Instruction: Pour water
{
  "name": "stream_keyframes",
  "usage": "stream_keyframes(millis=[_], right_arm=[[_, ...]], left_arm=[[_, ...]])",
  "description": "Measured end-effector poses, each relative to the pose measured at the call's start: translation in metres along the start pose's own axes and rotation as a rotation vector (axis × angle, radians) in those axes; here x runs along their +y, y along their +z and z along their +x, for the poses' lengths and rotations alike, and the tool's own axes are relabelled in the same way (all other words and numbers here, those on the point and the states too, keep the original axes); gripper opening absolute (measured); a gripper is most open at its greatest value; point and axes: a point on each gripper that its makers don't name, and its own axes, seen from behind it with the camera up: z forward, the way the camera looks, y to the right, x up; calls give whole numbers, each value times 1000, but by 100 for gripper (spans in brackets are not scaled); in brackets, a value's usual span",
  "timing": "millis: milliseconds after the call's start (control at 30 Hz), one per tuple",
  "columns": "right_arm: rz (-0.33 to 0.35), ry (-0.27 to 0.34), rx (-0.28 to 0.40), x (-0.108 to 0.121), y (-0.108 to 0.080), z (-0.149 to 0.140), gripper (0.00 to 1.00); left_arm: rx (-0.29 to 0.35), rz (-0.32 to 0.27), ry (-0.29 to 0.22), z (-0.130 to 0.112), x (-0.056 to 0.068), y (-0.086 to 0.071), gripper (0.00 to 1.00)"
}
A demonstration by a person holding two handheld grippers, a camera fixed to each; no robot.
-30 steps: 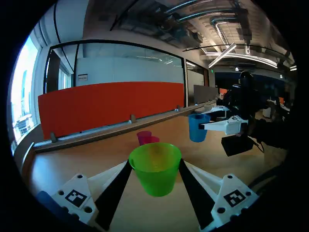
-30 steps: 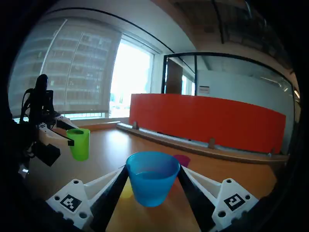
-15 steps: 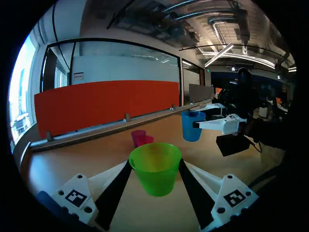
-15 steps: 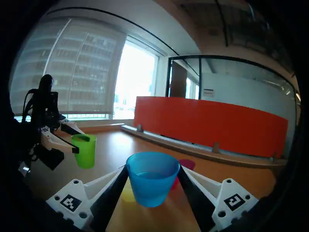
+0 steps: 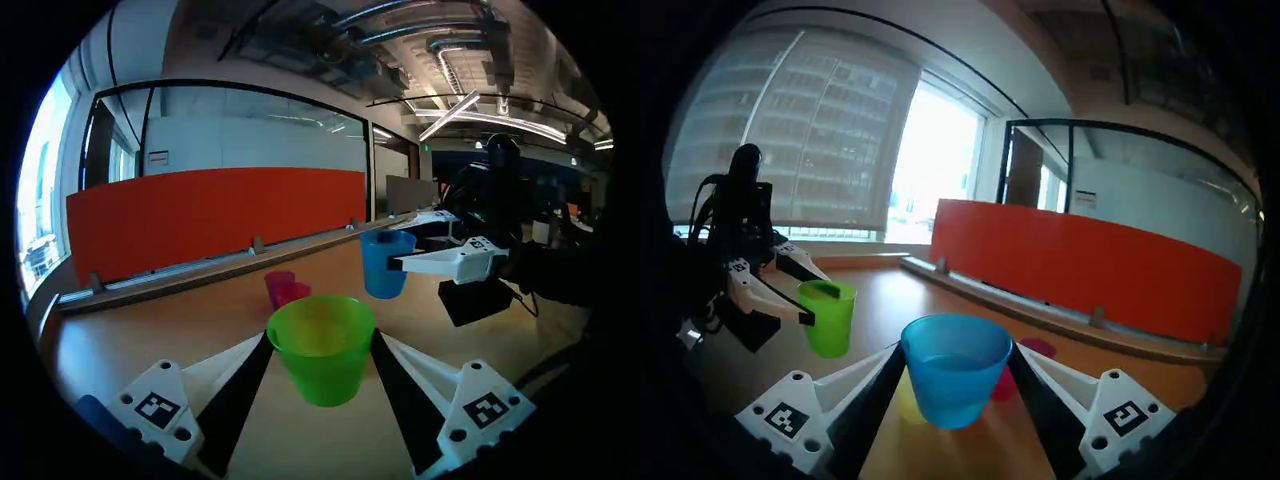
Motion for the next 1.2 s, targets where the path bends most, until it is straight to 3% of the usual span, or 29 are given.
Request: stream_keyframes(millis=[433,1200], right_arm=[[40,-98,-5,-10,11,7,93],[103,-327,2,-22,37,25,93]], left_arm=[[-5,-2,14,2,5,10,87],[-22,-8,25,2,14,30,87]])
